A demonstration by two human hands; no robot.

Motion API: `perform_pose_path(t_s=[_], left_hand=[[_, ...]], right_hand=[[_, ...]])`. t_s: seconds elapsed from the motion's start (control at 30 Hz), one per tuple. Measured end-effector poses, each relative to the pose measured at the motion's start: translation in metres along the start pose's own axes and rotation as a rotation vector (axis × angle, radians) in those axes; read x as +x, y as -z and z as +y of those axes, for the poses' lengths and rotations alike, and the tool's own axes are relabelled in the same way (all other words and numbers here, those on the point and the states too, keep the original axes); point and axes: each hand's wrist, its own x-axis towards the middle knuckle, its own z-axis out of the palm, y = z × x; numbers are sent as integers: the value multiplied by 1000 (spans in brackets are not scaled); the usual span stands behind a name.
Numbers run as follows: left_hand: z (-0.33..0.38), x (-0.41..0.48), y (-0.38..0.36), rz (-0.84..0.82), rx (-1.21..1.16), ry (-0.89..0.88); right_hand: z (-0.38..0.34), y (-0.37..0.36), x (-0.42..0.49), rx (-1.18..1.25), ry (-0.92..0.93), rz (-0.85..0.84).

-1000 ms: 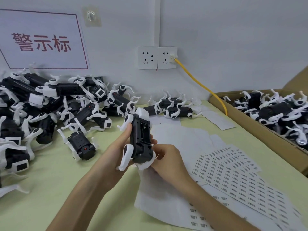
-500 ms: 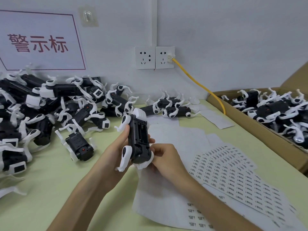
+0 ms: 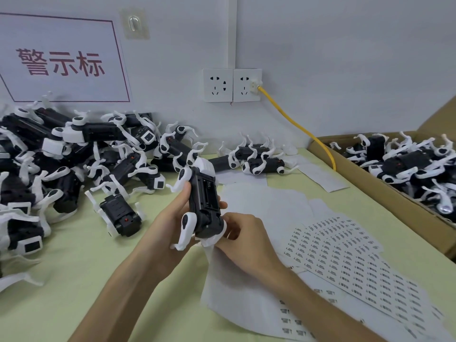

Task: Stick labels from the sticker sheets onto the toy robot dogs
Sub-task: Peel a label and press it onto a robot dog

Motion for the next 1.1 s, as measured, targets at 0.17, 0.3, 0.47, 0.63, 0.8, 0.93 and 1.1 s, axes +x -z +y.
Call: perform_pose_path(t_s=[0.17, 0.3, 0.47, 0.63, 0.8, 0.93, 1.1], left_hand=[[4, 6, 0, 0, 69, -28], [-3, 2, 2, 17, 69, 4], [-9, -9, 13, -22, 49, -25], [-4, -22, 2, 9, 73, -28], [0, -37, -5, 44, 106, -17], [1, -46, 4, 80, 7, -104], [5, -46, 17, 144, -166, -108]], right_hand=[[0, 1, 0, -15, 20, 38], [0, 3, 0, -13, 35, 42], [0, 2, 1, 22, 41, 45], [2, 2, 2, 47, 28, 56], [5, 2, 4, 67, -14, 36], [5, 5, 3, 65, -32, -41], [5, 4, 2, 18, -28, -17]])
